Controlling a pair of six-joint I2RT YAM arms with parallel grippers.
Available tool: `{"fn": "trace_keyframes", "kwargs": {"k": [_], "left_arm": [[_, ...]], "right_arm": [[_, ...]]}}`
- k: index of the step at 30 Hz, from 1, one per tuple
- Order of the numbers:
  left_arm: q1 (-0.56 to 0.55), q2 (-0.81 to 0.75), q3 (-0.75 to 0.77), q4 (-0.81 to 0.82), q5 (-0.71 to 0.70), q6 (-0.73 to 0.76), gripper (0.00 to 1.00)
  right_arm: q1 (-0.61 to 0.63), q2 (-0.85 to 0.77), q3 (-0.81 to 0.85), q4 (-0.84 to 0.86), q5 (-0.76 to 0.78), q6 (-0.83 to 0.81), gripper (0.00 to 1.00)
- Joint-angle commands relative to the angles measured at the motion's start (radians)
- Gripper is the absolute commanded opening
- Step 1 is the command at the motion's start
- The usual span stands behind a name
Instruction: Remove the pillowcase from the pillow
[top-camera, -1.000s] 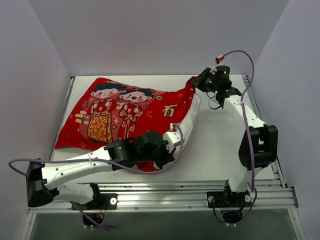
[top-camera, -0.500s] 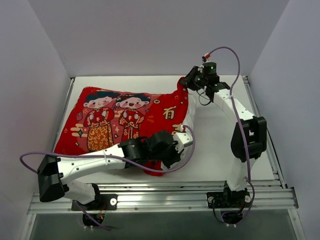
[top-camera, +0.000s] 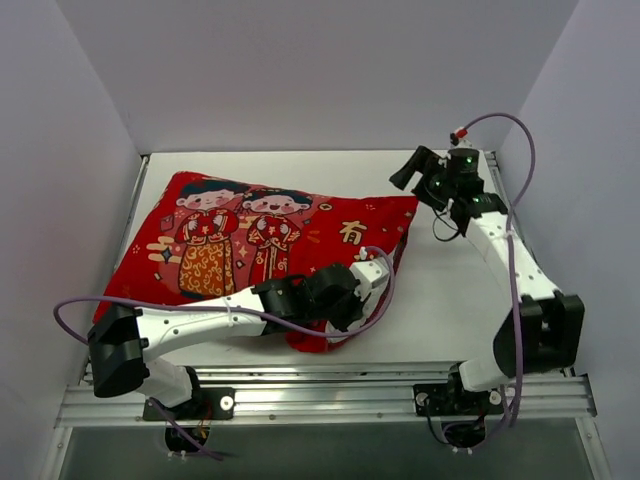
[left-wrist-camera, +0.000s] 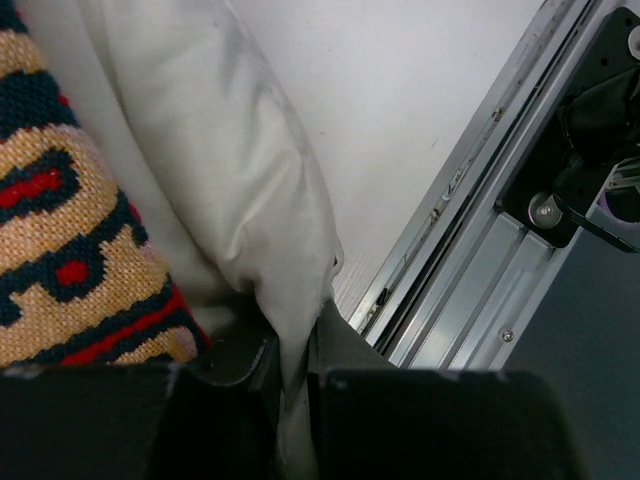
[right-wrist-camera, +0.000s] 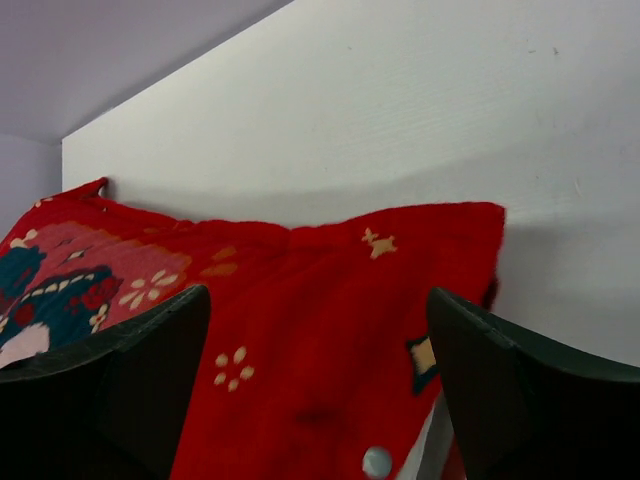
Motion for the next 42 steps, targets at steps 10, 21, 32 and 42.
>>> {"fn": "trace_keyframes", "kwargs": {"k": [10, 21, 32, 42], "left_arm": [[0.016, 0.027, 0.079, 0.103, -0.023, -0.038, 0.02], [0.041, 0.055, 0.115, 0.117, -0.098, -0.080, 0.02], [0.054, 0.052, 0.119, 0.125, -0.114, -0.107, 0.02], [0.048, 0.033, 0.097, 0.128, -0.078, -0.115, 0.02]], "right_arm": [[-0.013, -0.428, -0.267, -0.167, 0.096, 0.044, 0.75], [0.049, -0.641, -0.558, -0.069, -0.166, 0.199, 0.84], [0.081, -0.714, -0.712, 0.063, -0.300, 0.219, 0.88], [0.124, -0.578, -0.750, 0.362, -0.318, 0.309, 0.89]]}}
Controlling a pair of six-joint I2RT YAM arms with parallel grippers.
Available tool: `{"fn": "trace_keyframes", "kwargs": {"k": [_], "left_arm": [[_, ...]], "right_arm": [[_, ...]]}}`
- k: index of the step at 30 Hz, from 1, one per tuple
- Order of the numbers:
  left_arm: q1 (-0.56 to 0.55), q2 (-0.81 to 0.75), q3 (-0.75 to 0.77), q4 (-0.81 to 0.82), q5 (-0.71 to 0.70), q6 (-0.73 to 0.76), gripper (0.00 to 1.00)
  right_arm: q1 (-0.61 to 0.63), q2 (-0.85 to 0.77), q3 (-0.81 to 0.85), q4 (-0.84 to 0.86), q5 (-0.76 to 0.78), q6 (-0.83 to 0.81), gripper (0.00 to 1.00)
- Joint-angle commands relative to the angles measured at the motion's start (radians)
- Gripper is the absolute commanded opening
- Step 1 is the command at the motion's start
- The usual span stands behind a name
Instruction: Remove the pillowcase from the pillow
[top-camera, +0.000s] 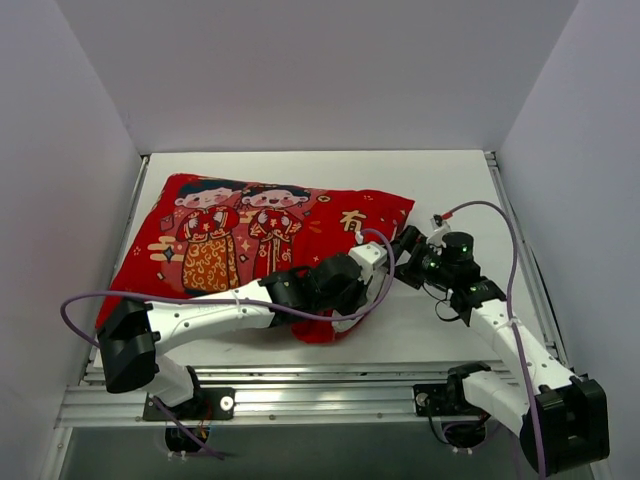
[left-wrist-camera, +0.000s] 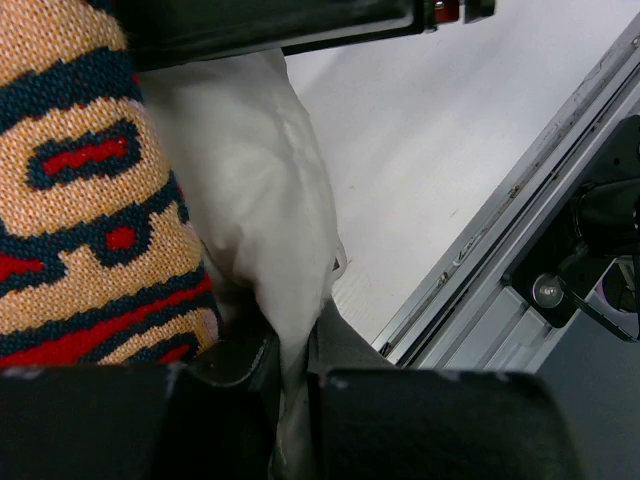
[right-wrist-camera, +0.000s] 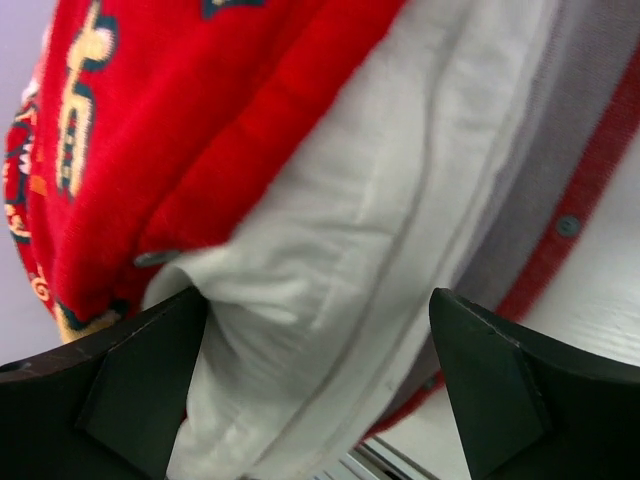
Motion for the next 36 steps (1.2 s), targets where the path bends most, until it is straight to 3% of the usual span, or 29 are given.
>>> {"fn": "trace_keyframes", "kwargs": {"k": [1, 7, 18, 21, 24, 25, 27, 28, 31, 36], "left_arm": [[0.010, -0.035, 0.039, 0.094, -0.004, -0.012, 0.02], [0.004, -0.037, 0.020, 0.100, 0.012, -0.018, 0.02], [-0.048, -0.086, -0.026, 0.170, 0.056, 0.025, 0.02], [-0.065, -0.106, -0.056, 0.186, 0.087, 0.023, 0.02], [-0.074, -0.150, -0.102, 0.210, 0.096, 0.022, 0.02], [-0.074, -0.161, -0.115, 0.218, 0.096, 0.020, 0.02], [-0.074, -0.191, -0.138, 0.216, 0.075, 0.014, 0.02], [-0.074, -0.202, -0.142, 0.213, 0.065, 0.014, 0.02], [-0.071, -0.236, -0.136, 0.174, 0.026, 0.017, 0.02], [-0.056, -0.282, -0.006, 0.031, -0.106, 0.054, 0.72]], "right_arm": [[0.030, 0.033, 0.009, 0.187, -0.037, 0.056, 0.89], [0.085, 0.067, 0.069, 0.184, 0.001, 0.030, 0.91], [0.099, 0.234, 0.014, 0.276, 0.063, -0.027, 0.95], [0.101, 0.309, 0.018, 0.322, 0.041, -0.033, 0.89], [0.099, 0.353, 0.021, 0.365, -0.003, -0.036, 0.64], [0.101, 0.352, 0.021, 0.371, -0.018, -0.038, 0.38], [0.102, 0.331, 0.029, 0.362, -0.020, -0.065, 0.08], [0.102, 0.318, 0.034, 0.350, -0.017, -0.076, 0.01], [0.105, 0.262, 0.048, 0.286, 0.015, -0.131, 0.00], [0.114, 0.171, 0.041, 0.233, 0.075, -0.167, 0.00]]}}
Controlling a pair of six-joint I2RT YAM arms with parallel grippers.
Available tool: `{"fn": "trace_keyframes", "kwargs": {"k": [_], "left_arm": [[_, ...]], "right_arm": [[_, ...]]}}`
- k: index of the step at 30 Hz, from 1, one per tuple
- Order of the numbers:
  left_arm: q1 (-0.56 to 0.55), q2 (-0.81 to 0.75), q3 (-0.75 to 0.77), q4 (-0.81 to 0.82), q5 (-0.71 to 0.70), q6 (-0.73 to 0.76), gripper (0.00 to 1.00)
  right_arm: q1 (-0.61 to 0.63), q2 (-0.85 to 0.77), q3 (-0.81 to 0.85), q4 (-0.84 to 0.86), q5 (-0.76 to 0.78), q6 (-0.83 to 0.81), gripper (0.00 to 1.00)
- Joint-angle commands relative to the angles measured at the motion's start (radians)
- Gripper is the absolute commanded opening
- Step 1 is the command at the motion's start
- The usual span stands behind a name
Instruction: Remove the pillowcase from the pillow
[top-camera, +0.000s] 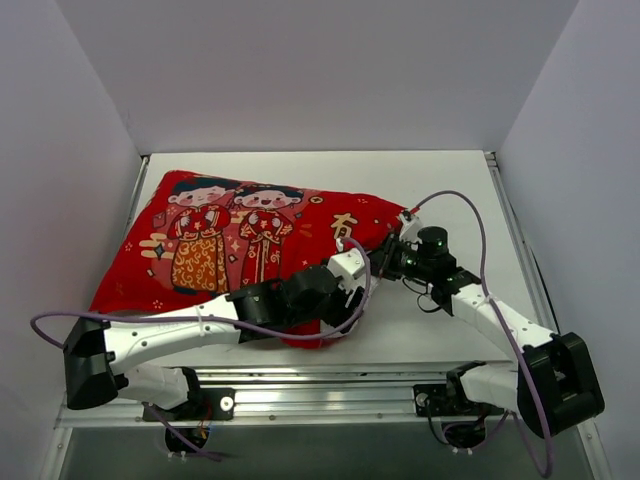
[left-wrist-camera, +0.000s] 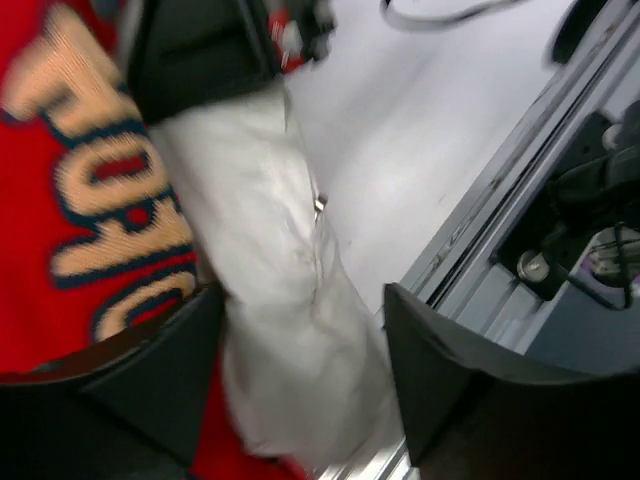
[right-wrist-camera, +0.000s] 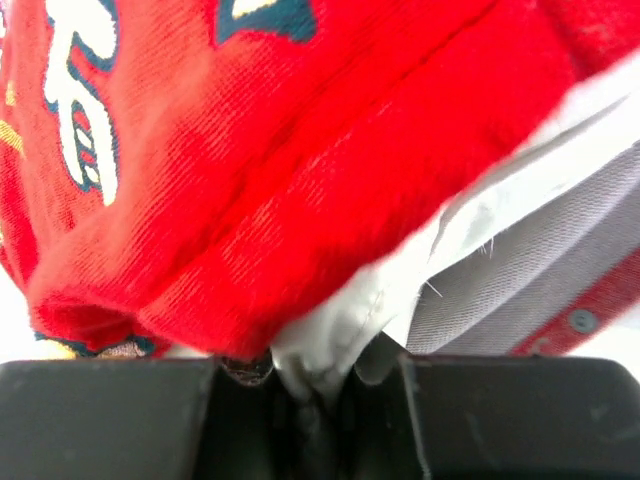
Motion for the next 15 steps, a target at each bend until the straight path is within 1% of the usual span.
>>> {"fn": "trace_keyframes", "kwargs": {"k": [1, 3, 7, 12, 15], "left_arm": [[-0.013, -0.097, 0.167, -0.029, -0.082, 0.029, 0.77], [-0.009, -0.094, 0.250, -0.079, -0.126, 0.066, 0.84], [0.013, -0.048, 0.347, -0.092, -0.195, 0.160, 0.88], [0.039, 0.090, 0.436, -0.113, -0.169, 0.188, 0.92], [0.050, 0.164, 0.477, -0.137, -0.162, 0.189, 0.92]], "right_arm": [[-0.010, -0.065, 0.020, -0.018, 0.134, -0.079, 0.00], [0.002, -0.082, 0.024, -0.039, 0.157, -0.093, 0.00], [0.033, -0.103, 0.050, -0.074, 0.194, -0.113, 0.00], [0.055, -0.122, 0.079, -0.096, 0.220, -0.122, 0.00], [0.059, -0.135, 0.092, -0.111, 0.232, -0.128, 0.00]]}}
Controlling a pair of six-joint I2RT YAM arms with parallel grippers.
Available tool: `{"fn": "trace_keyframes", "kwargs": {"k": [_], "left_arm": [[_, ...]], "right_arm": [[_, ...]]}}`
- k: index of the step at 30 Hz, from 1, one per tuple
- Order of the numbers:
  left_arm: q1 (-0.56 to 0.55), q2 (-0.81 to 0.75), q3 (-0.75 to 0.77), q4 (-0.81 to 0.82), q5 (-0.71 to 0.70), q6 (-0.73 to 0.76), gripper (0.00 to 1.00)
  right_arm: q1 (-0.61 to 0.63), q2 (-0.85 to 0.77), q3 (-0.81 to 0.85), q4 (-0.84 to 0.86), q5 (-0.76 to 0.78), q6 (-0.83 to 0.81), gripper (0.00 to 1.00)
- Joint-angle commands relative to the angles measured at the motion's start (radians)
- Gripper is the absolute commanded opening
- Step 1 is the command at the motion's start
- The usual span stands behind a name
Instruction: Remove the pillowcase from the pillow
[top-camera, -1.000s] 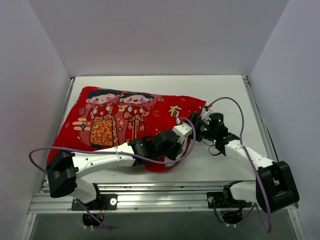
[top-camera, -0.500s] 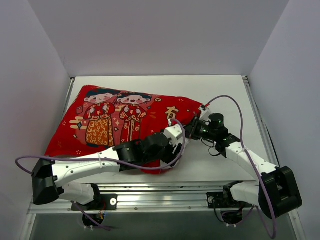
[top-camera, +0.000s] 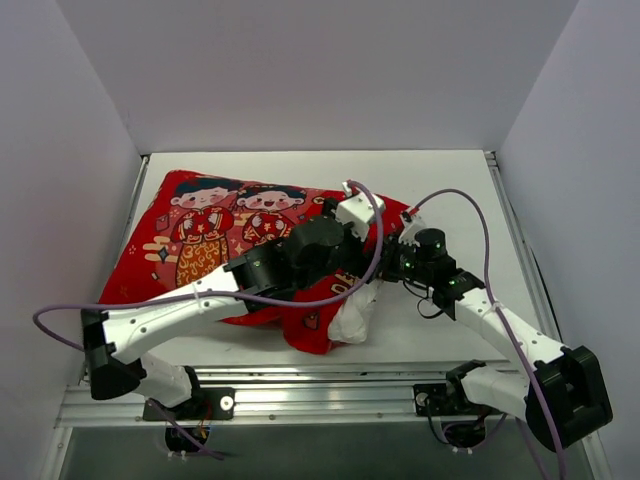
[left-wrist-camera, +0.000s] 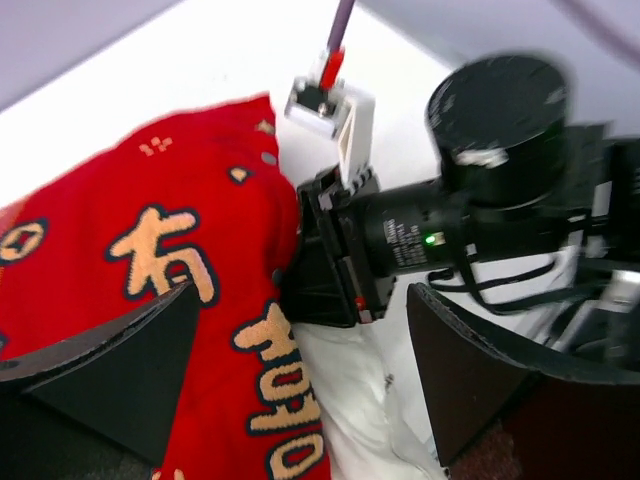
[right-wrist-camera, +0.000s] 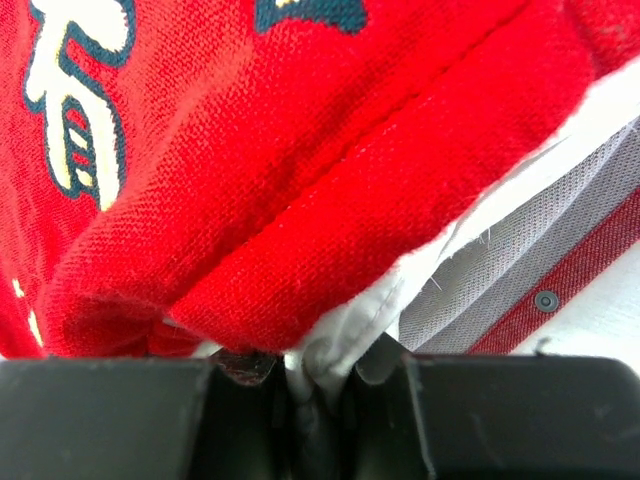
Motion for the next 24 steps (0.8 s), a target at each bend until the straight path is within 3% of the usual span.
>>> {"fn": "trace_keyframes", "kwargs": {"k": [1, 8, 15, 19, 20, 22, 23, 24], "left_arm": [[0.012, 0.099, 0.049, -0.077, -0.011, 0.038, 0.92], [0.017, 0.182, 0.072, -0.115, -0.106, 0.074, 0.87], [0.020, 0.248, 0.075, -0.132, -0.146, 0.087, 0.73], [0.028, 0.277, 0.075, -0.138, -0.195, 0.088, 0.47], [0.032, 0.282, 0.072, -0.140, -0.207, 0.093, 0.33], [0.042, 0.294, 0.075, -0.160, -0.226, 0.096, 0.18], [0.048, 0.296, 0.075, -0.177, -0.274, 0.097, 0.03], [0.064, 0.296, 0.077, -0.228, -0.319, 0.093, 0.02]], "right_arm": [[0.004, -0.055, 0.071, 0.020, 0.065, -0.037, 0.00], [0.007, -0.084, 0.076, 0.000, 0.073, -0.039, 0.00], [0.015, -0.090, 0.083, 0.000, 0.073, -0.034, 0.00], [0.019, -0.098, 0.093, -0.017, 0.080, -0.040, 0.00], [0.018, -0.101, 0.094, -0.023, 0.080, -0.040, 0.00], [0.018, -0.114, 0.096, -0.029, 0.080, -0.040, 0.00], [0.018, -0.120, 0.097, -0.038, 0.086, -0.040, 0.00], [0.016, -0.137, 0.100, -0.046, 0.091, -0.045, 0.00]]}}
